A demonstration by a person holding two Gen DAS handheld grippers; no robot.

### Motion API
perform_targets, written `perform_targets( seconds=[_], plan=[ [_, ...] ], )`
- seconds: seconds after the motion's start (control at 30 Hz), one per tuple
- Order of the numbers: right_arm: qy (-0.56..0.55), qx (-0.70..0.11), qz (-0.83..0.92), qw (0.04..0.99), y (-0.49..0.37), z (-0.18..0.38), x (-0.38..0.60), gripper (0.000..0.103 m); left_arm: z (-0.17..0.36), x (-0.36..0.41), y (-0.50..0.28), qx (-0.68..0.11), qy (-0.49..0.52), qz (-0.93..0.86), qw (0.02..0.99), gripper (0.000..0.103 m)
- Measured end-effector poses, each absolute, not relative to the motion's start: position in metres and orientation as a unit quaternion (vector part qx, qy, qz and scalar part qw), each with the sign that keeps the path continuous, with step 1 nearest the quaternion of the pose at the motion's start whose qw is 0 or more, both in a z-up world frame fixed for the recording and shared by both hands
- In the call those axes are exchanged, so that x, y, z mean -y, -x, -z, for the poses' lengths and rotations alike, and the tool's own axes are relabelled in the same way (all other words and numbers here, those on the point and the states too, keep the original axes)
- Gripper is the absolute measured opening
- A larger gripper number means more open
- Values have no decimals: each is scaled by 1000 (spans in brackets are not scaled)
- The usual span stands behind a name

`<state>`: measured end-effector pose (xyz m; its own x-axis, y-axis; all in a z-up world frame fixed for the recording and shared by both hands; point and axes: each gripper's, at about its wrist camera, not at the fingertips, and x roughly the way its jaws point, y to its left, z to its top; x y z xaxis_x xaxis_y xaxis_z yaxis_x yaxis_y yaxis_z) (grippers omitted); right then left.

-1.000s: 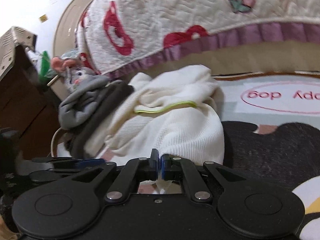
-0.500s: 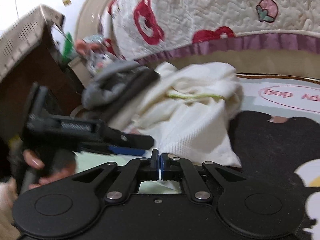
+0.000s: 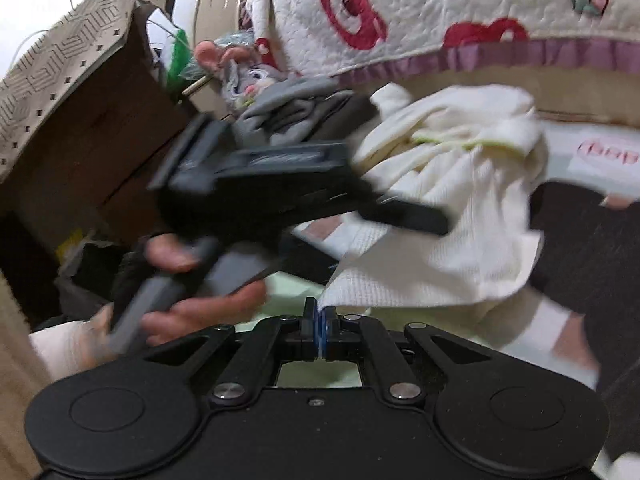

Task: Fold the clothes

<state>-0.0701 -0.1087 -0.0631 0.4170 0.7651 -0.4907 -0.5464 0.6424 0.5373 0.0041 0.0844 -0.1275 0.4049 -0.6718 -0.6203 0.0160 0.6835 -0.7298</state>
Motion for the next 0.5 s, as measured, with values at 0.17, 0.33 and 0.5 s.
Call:
perform_targets(
  seconds=[0.17,0.33,0.5],
  plan=[
    [-174,-375,-355,838,68,66,122,5,86,-78,23,-419,194,149,875,5],
    [-161,-378,-266,872,39,59,148,28,25,-126,59,-309,117,22,944,5],
    [-94,-405,-190,889,-9,75,143,62,30,-169,63,-310,109,-55,943,5]
  ],
)
